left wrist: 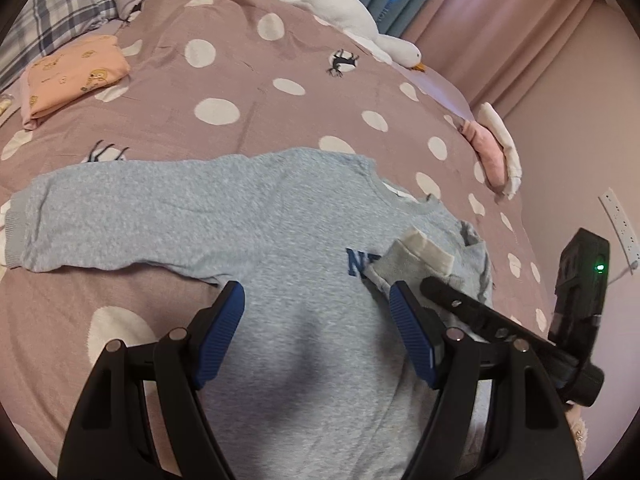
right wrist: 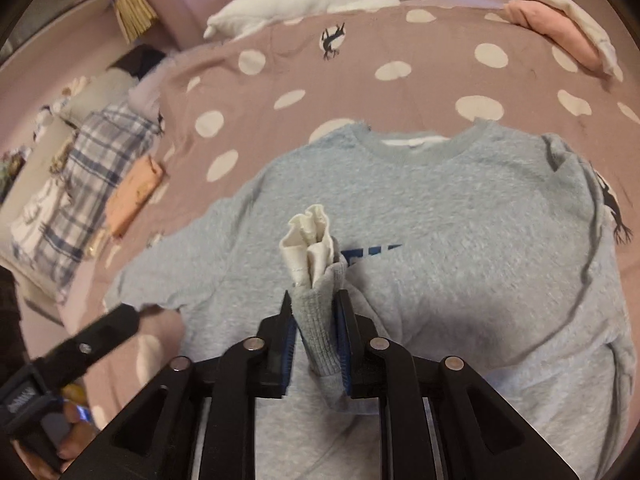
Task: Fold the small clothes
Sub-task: 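Lift the sleeve with the right gripper, lay it across the shirt front, open, then grasp the folded sleeve cuff with the left gripper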
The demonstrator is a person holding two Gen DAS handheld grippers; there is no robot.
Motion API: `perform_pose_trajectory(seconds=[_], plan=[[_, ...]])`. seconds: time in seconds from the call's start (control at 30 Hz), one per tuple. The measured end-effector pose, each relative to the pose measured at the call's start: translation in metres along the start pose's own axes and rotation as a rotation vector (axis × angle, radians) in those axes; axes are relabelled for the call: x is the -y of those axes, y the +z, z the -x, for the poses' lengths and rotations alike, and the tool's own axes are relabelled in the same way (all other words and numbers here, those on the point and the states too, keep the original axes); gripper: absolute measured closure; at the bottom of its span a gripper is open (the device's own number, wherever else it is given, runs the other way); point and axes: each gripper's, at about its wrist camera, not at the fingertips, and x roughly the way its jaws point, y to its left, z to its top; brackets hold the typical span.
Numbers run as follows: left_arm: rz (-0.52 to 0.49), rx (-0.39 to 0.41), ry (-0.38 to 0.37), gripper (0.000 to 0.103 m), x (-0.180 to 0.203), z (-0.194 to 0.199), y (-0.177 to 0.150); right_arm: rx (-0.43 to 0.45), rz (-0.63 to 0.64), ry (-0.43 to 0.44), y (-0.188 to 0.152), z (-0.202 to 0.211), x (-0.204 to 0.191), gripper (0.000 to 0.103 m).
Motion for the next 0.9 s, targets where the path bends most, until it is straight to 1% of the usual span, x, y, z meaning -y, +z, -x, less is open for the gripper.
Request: perform_pose_trajectory(seconds=[0.03, 0.1, 0.13, 0.2, 0.3, 0.47, 0.67, 0.77, 0.8, 0.83, 0.87, 0.9], plan=[[0.001, -0.005, -0.014, 0.029, 0.002, -0.001, 0.000, 0.011, -0.012, 0.018, 0.000, 0.006, 0.003, 0.075], [0.006, -0.014, -0.038, 0.029, 0.006, -0.002, 0.001, 0.056, -0.038, 0.048, 0.001, 0.026, 0.014, 0.053], [0.005, -0.018, -0.048, 0.028, 0.008, -0.004, 0.001, 0.076, -0.044, 0.044, 0.001, 0.033, 0.017, 0.051], [0.002, -0.034, -0.060, 0.028, 0.013, -0.009, 0.000, 0.132, -0.062, 0.006, 0.000, 0.053, 0.029, 0.050], [-0.011, -0.069, -0.079, 0.028, 0.022, -0.022, -0.003, 0.174, -0.111, -0.066, -0.003, 0.072, 0.049, 0.050], [-0.039, -0.168, -0.062, 0.029, 0.035, -0.062, -0.015, 0.225, -0.221, -0.137, -0.014, 0.094, 0.088, 0.050], [-0.018, -0.266, -0.048, 0.029, 0.036, -0.098, -0.026, 0.212, -0.293, -0.214, -0.028, 0.093, 0.118, 0.050], [-0.008, -0.275, -0.045, 0.029, 0.037, -0.106, -0.028, 0.202, -0.329, -0.222, -0.033, 0.091, 0.131, 0.050], [-0.005, -0.276, -0.042, 0.032, 0.038, -0.109, -0.028, 0.201, -0.339, -0.224, -0.034, 0.090, 0.134, 0.050], [-0.007, -0.279, -0.045, 0.043, 0.039, -0.111, -0.027, 0.200, -0.349, -0.228, -0.034, 0.089, 0.137, 0.050], [-0.010, -0.283, -0.046, 0.047, 0.040, -0.114, -0.026, 0.198, -0.356, -0.235, -0.035, 0.088, 0.139, 0.050], [-0.008, -0.284, -0.027, 0.055, 0.039, -0.116, -0.026, 0.199, -0.360, -0.240, -0.037, 0.087, 0.141, 0.050]])
